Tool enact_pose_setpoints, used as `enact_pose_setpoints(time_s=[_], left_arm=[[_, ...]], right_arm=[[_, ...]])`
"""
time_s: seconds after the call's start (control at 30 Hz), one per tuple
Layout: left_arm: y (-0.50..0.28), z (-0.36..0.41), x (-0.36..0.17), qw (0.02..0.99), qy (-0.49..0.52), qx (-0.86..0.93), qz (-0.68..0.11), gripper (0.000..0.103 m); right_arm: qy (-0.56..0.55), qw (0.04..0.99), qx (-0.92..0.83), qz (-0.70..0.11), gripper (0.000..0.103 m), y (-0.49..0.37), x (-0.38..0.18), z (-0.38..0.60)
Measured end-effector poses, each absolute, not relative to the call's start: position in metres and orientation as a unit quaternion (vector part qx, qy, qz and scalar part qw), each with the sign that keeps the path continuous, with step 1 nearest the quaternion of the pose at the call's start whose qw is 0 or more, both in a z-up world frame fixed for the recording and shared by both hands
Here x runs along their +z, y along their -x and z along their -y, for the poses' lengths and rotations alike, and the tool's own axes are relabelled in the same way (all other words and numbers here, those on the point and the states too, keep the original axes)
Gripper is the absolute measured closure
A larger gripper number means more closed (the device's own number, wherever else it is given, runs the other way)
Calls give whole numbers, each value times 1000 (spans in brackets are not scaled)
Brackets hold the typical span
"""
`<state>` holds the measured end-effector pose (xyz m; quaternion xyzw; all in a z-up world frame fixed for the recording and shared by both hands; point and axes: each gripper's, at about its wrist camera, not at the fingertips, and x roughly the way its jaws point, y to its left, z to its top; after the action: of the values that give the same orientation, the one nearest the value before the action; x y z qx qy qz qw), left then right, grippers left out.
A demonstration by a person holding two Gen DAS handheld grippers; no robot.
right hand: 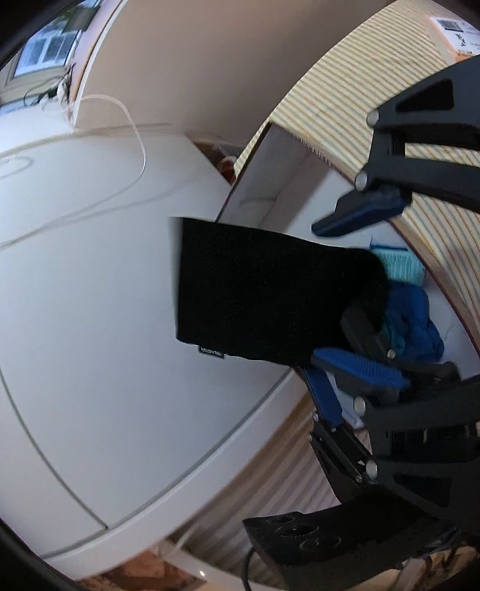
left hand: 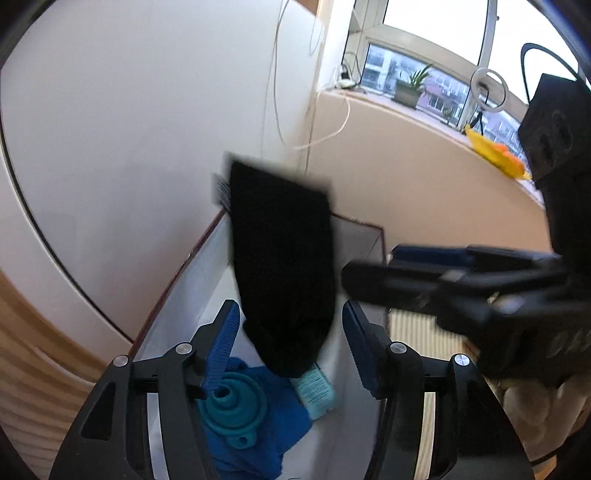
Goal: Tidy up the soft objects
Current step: 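Carry the black cloth with the left tool into the box and release, then withdraw both tools from the box toward the black fuzzy glove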
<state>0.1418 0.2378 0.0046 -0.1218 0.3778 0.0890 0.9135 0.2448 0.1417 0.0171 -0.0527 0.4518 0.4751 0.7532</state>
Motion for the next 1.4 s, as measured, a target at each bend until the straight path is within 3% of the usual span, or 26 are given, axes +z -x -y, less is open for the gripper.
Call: enact_pose_setpoints(time_s=[0.83,1.4], left_arm=[[-92,-190,19,928,108,51,-352,39],[-68,-93,-3,919,95,-59,-379,35]], right_arm=[[44,769,461,-440,34,-205,36,-73],[29,806,393,-441,33,-154,31,114]])
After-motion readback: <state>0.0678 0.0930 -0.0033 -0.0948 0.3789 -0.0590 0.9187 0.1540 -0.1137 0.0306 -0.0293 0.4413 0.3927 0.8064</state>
